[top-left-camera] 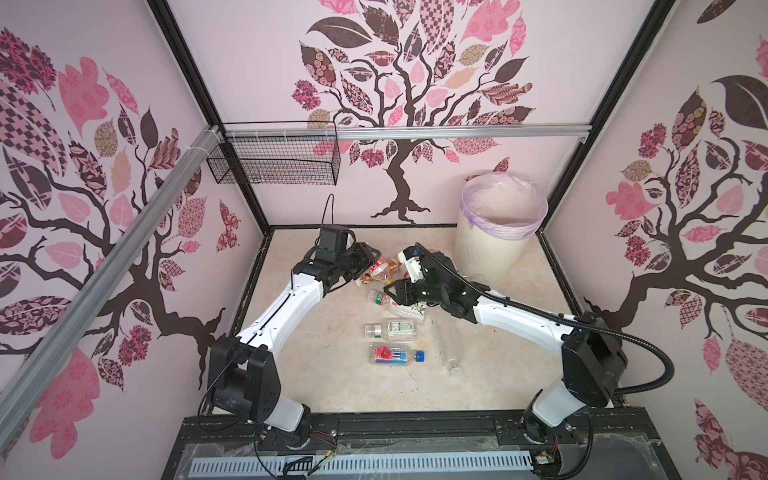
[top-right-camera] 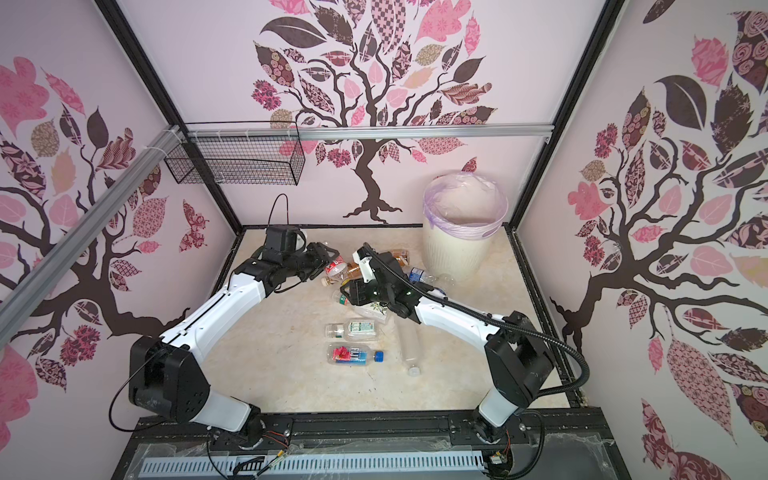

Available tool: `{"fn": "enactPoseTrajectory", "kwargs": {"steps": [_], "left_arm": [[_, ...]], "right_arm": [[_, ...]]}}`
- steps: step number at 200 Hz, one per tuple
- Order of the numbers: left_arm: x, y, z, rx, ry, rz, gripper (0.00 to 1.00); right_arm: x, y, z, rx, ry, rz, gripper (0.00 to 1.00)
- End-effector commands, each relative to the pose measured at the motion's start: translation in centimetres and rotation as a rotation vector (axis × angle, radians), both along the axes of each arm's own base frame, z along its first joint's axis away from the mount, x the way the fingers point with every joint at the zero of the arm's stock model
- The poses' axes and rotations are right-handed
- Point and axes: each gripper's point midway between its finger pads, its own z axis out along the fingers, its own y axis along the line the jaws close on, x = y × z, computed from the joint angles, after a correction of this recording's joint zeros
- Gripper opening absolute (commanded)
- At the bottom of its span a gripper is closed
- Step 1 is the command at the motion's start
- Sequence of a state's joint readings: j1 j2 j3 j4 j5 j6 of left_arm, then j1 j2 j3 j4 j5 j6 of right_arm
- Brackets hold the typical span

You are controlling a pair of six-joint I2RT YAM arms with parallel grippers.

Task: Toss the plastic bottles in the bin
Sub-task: 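Close the right gripper on the clear bottle's yellow-capped neck below the left gripper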

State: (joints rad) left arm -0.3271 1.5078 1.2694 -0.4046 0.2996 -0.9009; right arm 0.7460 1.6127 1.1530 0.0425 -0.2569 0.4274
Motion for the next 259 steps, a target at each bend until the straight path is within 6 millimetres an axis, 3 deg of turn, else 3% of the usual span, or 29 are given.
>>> {"fn": "enactPoseTrajectory", "kwargs": {"steps": [1, 47, 122, 189, 259], "left_arm": [[-0.4, -0.9, 1.0, -0.027, -0.022, -0.022, 0.51], [-0.6, -1.3, 0.4, -0.026, -0.006, -0.029, 0.51], [-0.9, -1.0, -0.9, -0.015, 0.023, -0.014, 0.52], [-1.1, -0.8, -1.4, -0.007, 0.032, -0.013, 0.51], [-1.4, -0.9, -2.4, -0.016, 0.056, -0.01, 0.51]], "right_arm": [[0.8, 0.5, 0.3, 0.003, -0.003, -0.006, 0.48], [1.1, 0.5, 0.5, -0.006, -0.013, -0.013, 0.49], [1.4, 0.1, 2.0, -0.01, -0.055, -0.036, 0.4], [1.6, 0.0, 2.4, -0.018, -0.064, -0.046, 0.51], [1.6, 0.2, 2.5, -0.009, -0.062, -0.035, 0.45]]}}
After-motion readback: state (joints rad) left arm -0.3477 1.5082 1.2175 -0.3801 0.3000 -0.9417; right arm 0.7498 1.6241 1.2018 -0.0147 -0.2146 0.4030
